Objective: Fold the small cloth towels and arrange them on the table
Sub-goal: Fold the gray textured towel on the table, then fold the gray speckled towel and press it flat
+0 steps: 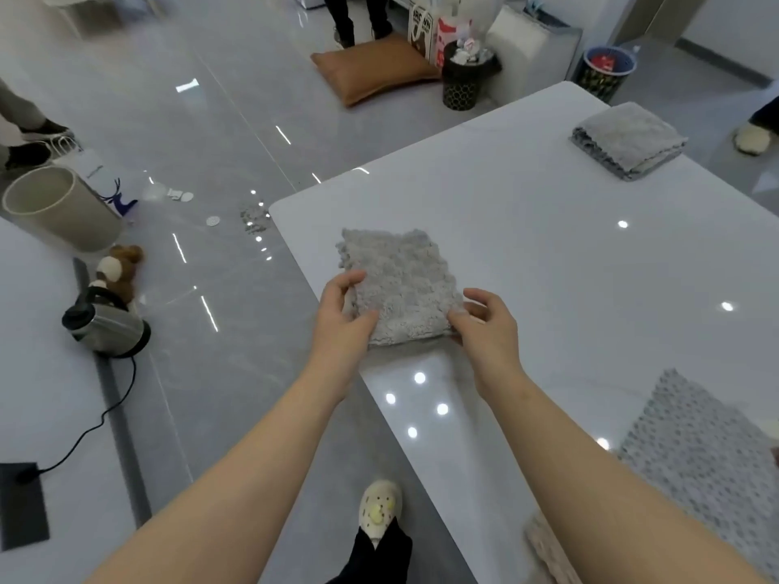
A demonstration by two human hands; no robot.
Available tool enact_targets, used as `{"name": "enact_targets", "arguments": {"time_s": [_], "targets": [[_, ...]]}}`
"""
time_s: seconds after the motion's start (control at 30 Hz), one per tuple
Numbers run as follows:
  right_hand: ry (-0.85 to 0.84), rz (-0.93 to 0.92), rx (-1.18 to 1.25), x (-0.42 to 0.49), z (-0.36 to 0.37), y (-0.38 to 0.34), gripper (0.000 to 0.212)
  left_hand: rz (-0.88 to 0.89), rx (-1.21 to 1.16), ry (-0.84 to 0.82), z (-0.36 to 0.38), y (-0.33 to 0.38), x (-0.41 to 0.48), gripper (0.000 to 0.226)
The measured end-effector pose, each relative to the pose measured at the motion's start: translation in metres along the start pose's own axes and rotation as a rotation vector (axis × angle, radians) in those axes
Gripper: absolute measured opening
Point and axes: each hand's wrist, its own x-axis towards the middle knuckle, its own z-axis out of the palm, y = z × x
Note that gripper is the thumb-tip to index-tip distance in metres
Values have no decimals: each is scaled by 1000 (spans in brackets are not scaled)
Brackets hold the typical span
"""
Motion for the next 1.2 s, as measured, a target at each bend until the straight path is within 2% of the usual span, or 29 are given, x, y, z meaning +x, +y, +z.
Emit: {"name": "enact_targets", "arguments": {"time_s": [0.1,0.2,0.3,0.4,0.57,0.8,1.03,1.2], "targets": [[-9,-8,-32,5,6,-3,31,-109,64,108,-2,-7,5,40],[-24,57,-108,2,6,3,39,-206,267,178,-2,-23,-3,41],[18,95,-111,-6,-4,11,40,-223,402,203,0,-28,-14,39],[34,105,-115,-20,-22,18,36,-160,500,243,5,-27,-32,37],[2,74,-84,-62,-62,32,26,-10,501,34,30,-24,-89,26],[-46,-35,-97,-161,-168,74,16,35,443,-176,85,-48,-219,15],[122,8,-129,-264,-277,136,18,89,548,-467,137,-78,-354,11],[325,25,-85,-333,-342,178,17,178,651,-675,172,-102,-418,12]]}}
